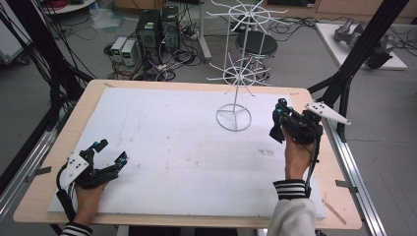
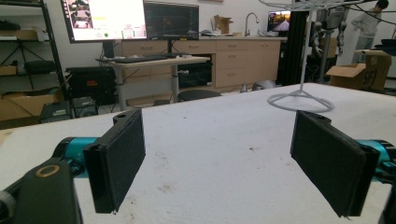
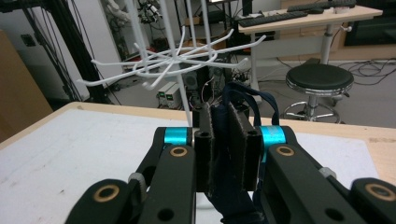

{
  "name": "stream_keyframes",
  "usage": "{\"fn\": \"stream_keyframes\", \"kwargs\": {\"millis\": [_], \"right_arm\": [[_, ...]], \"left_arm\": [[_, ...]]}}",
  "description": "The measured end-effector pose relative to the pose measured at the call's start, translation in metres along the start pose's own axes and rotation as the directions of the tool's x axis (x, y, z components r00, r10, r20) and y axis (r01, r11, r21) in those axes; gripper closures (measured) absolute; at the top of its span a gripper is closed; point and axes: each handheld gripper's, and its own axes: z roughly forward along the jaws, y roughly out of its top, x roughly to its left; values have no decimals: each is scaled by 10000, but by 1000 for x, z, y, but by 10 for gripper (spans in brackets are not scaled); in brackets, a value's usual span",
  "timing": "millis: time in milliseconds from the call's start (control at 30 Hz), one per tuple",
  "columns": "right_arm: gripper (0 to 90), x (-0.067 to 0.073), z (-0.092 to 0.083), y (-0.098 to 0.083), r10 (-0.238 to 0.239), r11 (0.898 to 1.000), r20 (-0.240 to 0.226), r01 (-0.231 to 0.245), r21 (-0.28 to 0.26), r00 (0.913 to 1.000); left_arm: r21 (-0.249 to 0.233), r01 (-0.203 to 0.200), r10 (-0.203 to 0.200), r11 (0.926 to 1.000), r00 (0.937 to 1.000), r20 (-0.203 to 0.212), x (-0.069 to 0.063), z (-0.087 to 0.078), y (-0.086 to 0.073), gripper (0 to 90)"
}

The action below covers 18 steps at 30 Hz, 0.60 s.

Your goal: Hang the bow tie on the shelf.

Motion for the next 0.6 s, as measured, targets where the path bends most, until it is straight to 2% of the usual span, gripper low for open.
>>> {"fn": "stream_keyframes", "kwargs": {"millis": [167, 600], "right_arm": [[809, -8, 10, 9, 133, 9998, -94, -135, -157, 9999], [809, -19, 28, 29, -593, 9980, -54, 592, -234, 9982]], "left_arm": [[30, 28, -28, 10000, 10000, 31, 0, 0, 0, 182], [81, 113, -114, 9999, 9999, 116, 1, 1, 0, 182]]}}
